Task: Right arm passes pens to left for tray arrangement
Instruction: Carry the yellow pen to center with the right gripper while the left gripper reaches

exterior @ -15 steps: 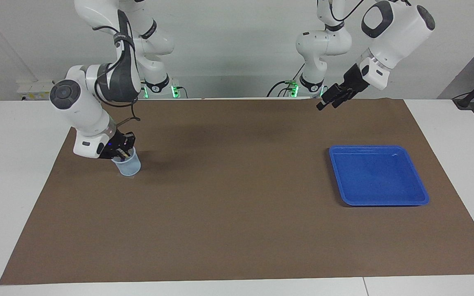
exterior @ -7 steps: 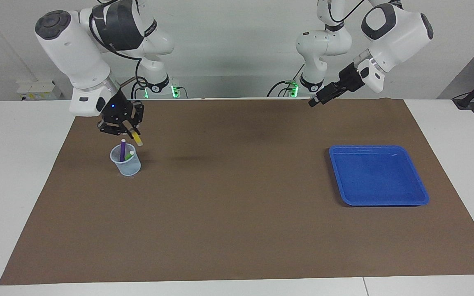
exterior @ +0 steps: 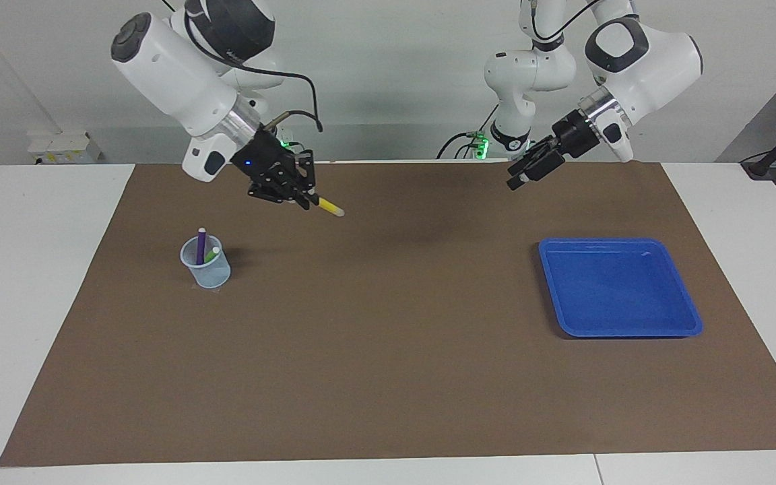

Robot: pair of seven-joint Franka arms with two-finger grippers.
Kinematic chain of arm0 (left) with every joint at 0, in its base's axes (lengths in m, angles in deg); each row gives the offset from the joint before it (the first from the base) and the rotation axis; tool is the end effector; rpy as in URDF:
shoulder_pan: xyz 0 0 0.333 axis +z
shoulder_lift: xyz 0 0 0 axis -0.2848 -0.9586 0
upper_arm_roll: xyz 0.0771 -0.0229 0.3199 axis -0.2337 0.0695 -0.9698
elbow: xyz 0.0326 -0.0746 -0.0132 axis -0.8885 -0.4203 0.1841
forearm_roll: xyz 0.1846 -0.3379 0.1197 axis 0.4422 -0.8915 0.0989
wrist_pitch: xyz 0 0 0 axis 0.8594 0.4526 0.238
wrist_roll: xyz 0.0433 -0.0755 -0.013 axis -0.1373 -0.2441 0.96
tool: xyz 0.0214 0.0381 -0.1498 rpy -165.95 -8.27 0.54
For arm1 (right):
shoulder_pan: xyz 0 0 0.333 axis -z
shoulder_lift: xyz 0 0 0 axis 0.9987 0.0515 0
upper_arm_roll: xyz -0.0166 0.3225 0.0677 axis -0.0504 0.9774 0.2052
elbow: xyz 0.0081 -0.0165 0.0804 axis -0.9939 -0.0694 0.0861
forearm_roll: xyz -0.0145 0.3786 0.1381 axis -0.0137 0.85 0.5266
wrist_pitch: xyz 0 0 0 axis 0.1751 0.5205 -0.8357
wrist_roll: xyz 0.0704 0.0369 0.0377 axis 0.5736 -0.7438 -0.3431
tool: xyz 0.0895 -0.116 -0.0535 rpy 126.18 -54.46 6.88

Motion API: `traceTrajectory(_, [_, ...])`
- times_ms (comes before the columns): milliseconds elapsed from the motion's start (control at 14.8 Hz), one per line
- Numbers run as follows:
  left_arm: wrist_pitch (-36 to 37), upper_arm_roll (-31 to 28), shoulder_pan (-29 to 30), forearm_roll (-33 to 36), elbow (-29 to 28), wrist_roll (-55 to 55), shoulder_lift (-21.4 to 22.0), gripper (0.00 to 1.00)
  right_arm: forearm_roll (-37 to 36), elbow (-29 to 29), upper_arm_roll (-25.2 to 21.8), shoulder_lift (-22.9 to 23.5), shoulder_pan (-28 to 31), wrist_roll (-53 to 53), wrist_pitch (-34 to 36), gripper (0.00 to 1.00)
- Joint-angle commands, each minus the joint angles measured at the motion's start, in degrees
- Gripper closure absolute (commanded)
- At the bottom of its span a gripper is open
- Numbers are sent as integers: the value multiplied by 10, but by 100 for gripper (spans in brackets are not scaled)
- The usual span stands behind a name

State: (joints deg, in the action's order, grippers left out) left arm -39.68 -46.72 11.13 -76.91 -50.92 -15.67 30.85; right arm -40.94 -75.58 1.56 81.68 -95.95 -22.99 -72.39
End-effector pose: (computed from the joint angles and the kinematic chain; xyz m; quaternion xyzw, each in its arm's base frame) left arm 0.4856 -0.1502 0.5133 0.7897 0.4591 -0.1427 0.3812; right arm 0.5777 0.2275 0.5540 -0.9582 0.0173 -0.0052 0.2854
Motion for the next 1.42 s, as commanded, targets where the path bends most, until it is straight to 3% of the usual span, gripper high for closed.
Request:
traceTrajectory(0, [-76, -3, -41, -37, -21, 86, 8, 0, 43, -50, -1, -27, -67, 143, -88, 100])
traceTrajectory(270, [-183, -4, -87, -57, -21, 246, -8, 0, 49, -125, 0, -48, -153, 290, -268, 100])
traceTrajectory(541, [-220, -4, -117, -56, -25, 273, -11, 0, 111, -164, -1, -61, -183, 348, -363, 100])
traceTrajectory(1352, [-247, 36, -142, -54, -37, 349, -9, 0, 134, -165, 0, -60, -183, 347, -371, 100])
